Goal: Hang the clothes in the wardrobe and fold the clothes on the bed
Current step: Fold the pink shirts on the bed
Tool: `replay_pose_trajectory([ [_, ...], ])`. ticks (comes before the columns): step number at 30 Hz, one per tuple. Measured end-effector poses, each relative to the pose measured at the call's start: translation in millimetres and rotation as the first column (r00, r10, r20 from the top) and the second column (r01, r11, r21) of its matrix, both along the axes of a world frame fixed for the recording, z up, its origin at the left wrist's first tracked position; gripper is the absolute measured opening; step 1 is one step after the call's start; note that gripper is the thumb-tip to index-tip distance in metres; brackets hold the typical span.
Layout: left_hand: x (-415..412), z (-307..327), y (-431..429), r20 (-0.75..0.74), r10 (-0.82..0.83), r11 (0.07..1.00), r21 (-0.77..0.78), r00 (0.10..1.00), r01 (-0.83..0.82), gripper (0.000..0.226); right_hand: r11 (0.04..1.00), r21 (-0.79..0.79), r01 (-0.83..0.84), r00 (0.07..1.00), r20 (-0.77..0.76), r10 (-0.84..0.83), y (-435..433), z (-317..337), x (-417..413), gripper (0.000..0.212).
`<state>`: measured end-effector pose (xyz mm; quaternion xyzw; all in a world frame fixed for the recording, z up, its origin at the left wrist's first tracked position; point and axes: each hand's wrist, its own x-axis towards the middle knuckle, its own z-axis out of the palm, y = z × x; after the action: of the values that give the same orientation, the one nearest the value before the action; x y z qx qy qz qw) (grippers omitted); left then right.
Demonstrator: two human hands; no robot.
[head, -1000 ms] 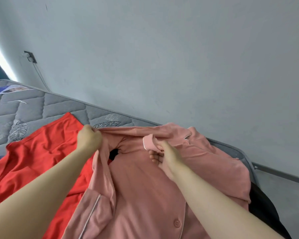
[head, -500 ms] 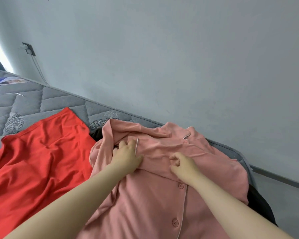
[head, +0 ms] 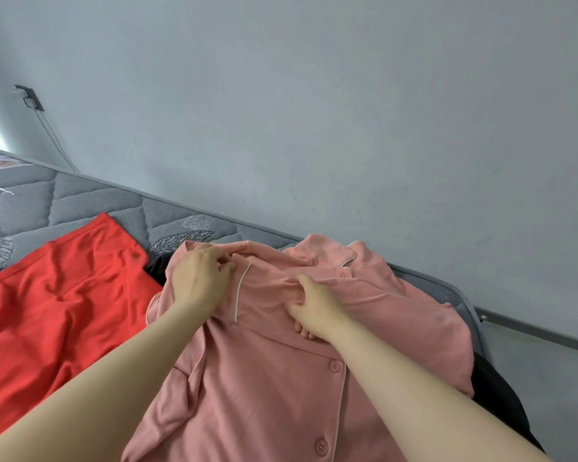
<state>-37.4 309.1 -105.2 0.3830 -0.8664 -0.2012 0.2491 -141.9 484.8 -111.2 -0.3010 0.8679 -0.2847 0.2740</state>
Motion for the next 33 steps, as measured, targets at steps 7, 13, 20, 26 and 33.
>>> replay_pose_trajectory([
  [7,-9.5,-18.4,-6.5,0.007,0.050,0.998,0.022,0.999,-0.050,0.012,0.993,-0.104,0.047,0.982,-0.177,-0.065,-11.4,-10.9,6.9,0.076],
  [13,-5.5,-35.3,-12.2,0.104,-0.119,0.977,0.188,0.987,0.098,0.035,0.979,0.157,-0.133,0.967,-0.194,0.162,-13.7,-35.1,24.2,0.081],
  [20,37.9,-25.4,4.4,-0.104,-0.142,0.980,0.125,0.984,0.154,0.021,0.963,0.126,-0.237,0.961,-0.115,0.251,1.4,-40.9,30.3,0.055],
  [26,82.9,-4.8,22.3,0.112,0.043,0.995,0.086,0.993,-0.053,0.043,0.980,0.077,-0.183,0.983,0.015,0.182,2.7,-28.0,40.0,0.049],
  [33,103.9,12.0,57.8,0.455,0.030,0.950,0.263,0.890,-0.166,0.082,0.992,-0.103,-0.067,0.994,0.077,0.075,34.5,5.8,52.8,0.052],
])
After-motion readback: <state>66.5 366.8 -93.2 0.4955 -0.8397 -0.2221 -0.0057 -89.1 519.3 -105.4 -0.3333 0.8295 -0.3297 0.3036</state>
